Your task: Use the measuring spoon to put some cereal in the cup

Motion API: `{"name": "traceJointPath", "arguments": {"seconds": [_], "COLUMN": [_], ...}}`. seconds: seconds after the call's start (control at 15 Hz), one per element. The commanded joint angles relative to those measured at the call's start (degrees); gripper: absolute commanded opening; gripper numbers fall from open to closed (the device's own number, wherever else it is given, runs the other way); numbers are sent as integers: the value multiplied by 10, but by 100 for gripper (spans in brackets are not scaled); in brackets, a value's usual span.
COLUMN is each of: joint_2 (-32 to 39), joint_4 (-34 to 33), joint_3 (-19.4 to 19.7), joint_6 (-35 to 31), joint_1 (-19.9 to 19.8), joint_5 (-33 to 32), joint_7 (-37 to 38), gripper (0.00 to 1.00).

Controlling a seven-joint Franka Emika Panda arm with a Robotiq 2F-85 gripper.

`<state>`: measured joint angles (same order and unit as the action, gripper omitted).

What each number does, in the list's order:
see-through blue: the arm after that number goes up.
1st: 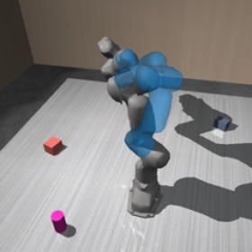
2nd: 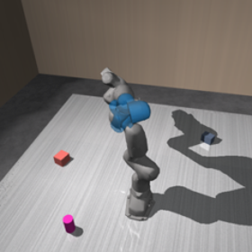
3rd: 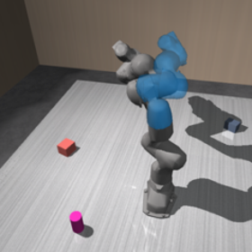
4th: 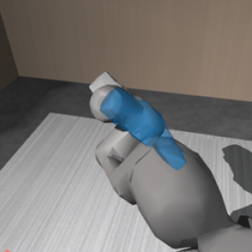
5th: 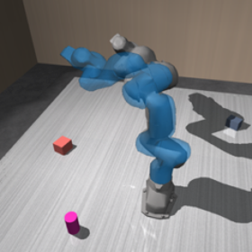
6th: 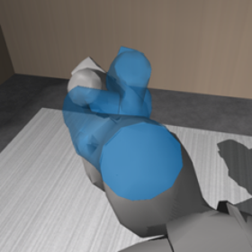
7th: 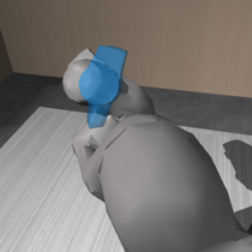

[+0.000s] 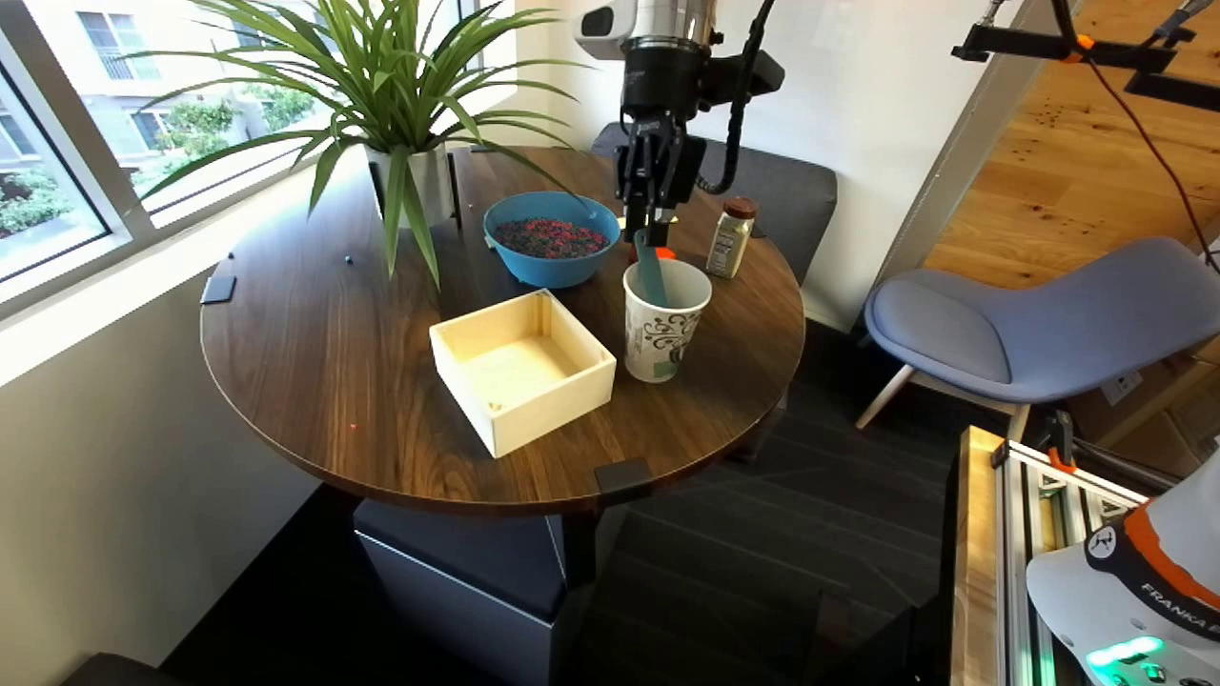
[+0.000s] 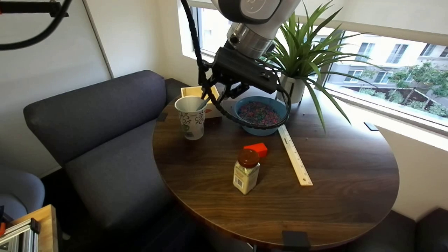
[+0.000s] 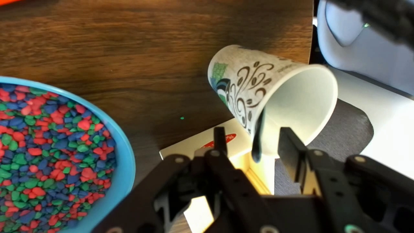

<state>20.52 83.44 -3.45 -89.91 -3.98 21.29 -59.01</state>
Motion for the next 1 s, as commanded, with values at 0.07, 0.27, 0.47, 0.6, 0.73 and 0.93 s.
{"name": "traceJointPath", "arguments": {"seconds": [0.07, 0.27, 0.47, 0.6, 0.73, 0.93], "joint_2": [-24, -29, -30, -29, -29, -31], "joint_4": [33, 39, 44, 46, 51, 56], "joint_3": [-4, -4, -4, -4, -5, -5], "joint_6": [-16, -21, -35, -46, -56, -59], "joint_1": [1, 3, 6, 8, 10, 10], "joint_5": [-10, -9, -12, -14, -16, -19], "joint_7": [-6, -3, 3, 6, 7, 7], "gripper": [45, 49, 57, 58, 52, 41]}}
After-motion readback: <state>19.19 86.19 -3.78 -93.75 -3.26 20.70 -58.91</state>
